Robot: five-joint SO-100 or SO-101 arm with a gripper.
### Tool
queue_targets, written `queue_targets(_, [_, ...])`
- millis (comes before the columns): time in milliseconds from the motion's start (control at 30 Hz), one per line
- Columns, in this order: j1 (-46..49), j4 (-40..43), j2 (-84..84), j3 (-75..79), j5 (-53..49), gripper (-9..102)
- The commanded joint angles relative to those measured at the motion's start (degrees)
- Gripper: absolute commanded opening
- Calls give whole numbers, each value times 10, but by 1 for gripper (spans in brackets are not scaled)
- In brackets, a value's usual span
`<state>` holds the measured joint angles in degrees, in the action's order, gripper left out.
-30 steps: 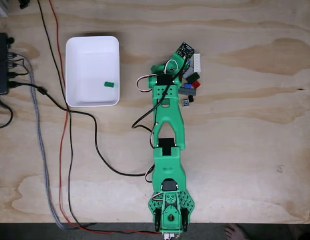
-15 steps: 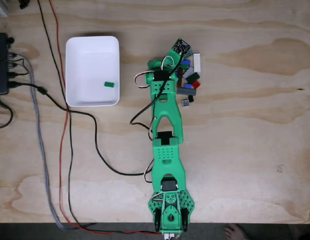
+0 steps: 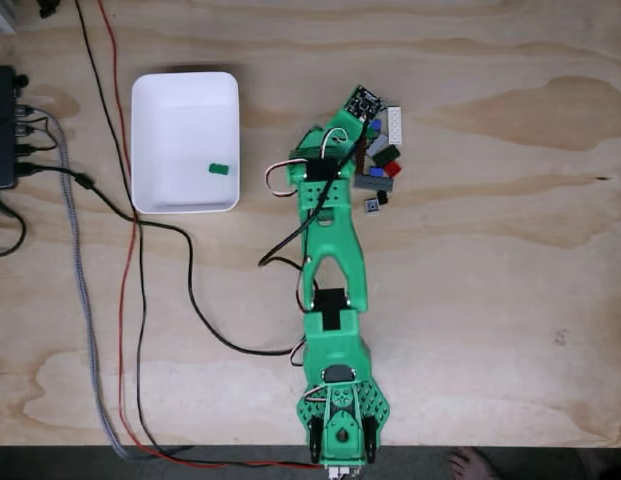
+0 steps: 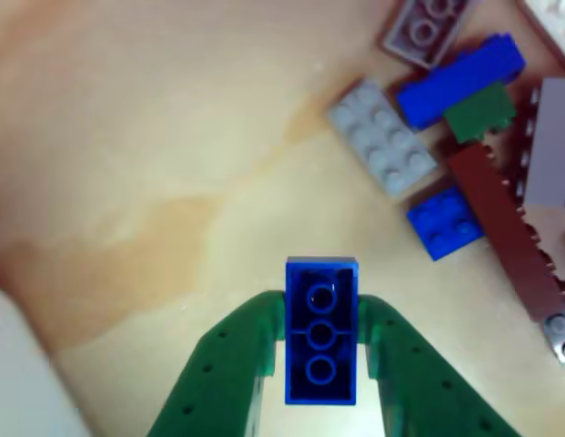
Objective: Put all lego bricks in the bin.
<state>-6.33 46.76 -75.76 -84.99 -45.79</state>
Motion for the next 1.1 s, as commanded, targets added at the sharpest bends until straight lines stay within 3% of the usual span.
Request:
queue_targets(0, [-50, 59, -323, 73, -10, 0])
queue_targets(233, [-260, 183, -209, 145, -64, 0])
queue_targets(367, [-304, 164, -119, 134, -15, 1])
queue_targets(500, [-298, 137, -86, 118, 15, 14])
queue_targets(567, [-280, 134, -103, 120, 41, 26])
queue_targets(700, [-211, 142, -196, 99, 34, 26])
queue_targets(833, [-58, 115, -292, -9, -54, 23])
queue_targets(967, [91, -10, -244, -130, -141, 23])
queue_targets(1067, [108, -30, -164, -127, -180, 24])
